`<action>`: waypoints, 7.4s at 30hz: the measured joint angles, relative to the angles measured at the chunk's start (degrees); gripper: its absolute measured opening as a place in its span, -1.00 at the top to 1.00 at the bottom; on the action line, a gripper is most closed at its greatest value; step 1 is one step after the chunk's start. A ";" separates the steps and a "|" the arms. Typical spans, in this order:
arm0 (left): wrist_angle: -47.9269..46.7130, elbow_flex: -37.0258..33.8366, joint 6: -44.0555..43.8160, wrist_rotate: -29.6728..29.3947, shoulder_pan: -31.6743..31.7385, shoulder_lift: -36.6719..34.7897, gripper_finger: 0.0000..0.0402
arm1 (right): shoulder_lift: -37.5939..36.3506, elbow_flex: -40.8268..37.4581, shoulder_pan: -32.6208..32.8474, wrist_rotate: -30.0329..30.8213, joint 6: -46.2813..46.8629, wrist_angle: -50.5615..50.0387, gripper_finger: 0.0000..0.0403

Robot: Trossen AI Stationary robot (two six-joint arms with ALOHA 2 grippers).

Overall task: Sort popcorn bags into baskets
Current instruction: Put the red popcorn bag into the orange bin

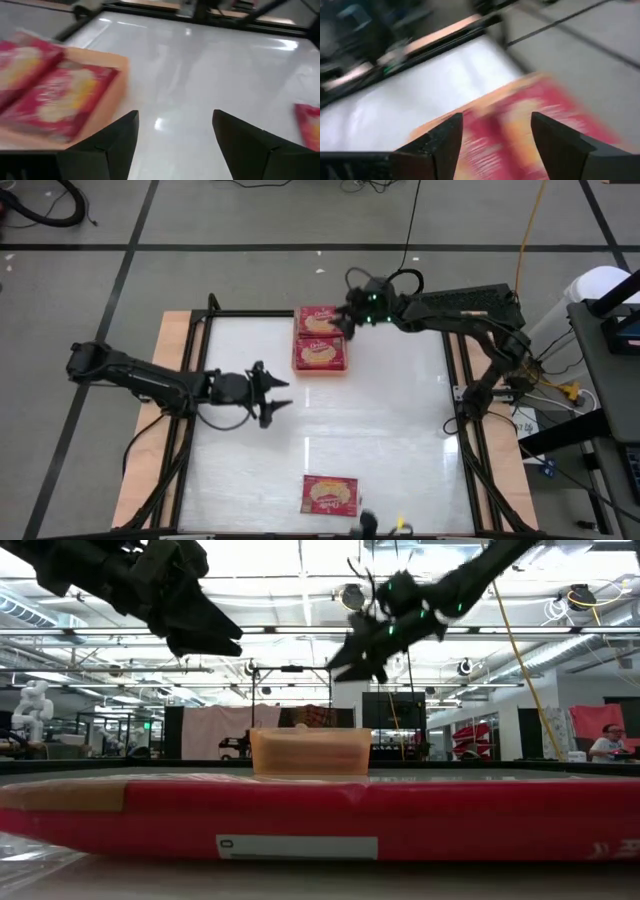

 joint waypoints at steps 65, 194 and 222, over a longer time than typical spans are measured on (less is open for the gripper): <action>10.74 18.40 11.97 -2.04 -22.51 36.96 0.98 | -4.76 -19.03 64.43 37.23 28.24 10.49 -0.09; 7.00 10.58 22.25 2.98 2.75 -6.71 0.89 | -29.03 -30.74 38.39 33.37 -7.09 33.41 -0.09; -56.28 53.51 36.60 21.92 32.13 26.86 0.89 | -44.64 -59.89 45.04 32.82 -2.87 32.41 -0.09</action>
